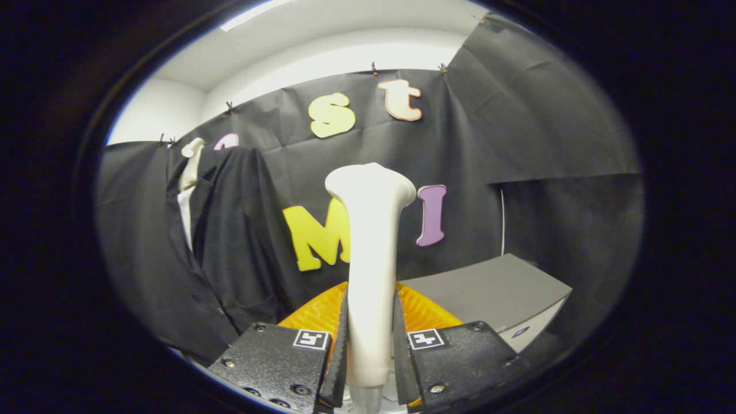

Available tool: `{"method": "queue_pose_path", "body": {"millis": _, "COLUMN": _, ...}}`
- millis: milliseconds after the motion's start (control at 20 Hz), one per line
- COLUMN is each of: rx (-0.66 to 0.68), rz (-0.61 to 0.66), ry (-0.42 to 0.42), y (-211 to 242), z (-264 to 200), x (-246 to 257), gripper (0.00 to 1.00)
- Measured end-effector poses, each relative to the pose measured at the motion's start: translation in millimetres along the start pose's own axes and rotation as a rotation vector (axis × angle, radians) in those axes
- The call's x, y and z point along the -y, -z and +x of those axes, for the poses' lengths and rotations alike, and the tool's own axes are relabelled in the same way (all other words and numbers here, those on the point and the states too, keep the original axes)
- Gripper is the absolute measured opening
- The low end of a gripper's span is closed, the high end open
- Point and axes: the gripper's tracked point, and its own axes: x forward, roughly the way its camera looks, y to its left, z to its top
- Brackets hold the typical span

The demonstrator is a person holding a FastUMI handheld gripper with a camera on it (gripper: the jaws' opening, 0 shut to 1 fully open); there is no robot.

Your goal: Iron the clothes twice with a garment steamer, once on the left side and once on the right side.

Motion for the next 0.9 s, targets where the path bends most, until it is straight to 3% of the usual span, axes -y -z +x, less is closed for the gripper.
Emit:
{"method": "queue_pose_path", "body": {"millis": 500, "rx": 0.081, "rz": -0.035, "ry": -0.145, "y": -21.6, "z": -23.3, "x": -189.5, "gripper": 0.37}}
{"method": "queue_pose_path", "body": {"millis": 900, "rx": 0.051, "rz": -0.068, "ry": -0.225, "y": -4.8, "z": -5.7, "x": -274.2, "gripper": 0.37}}
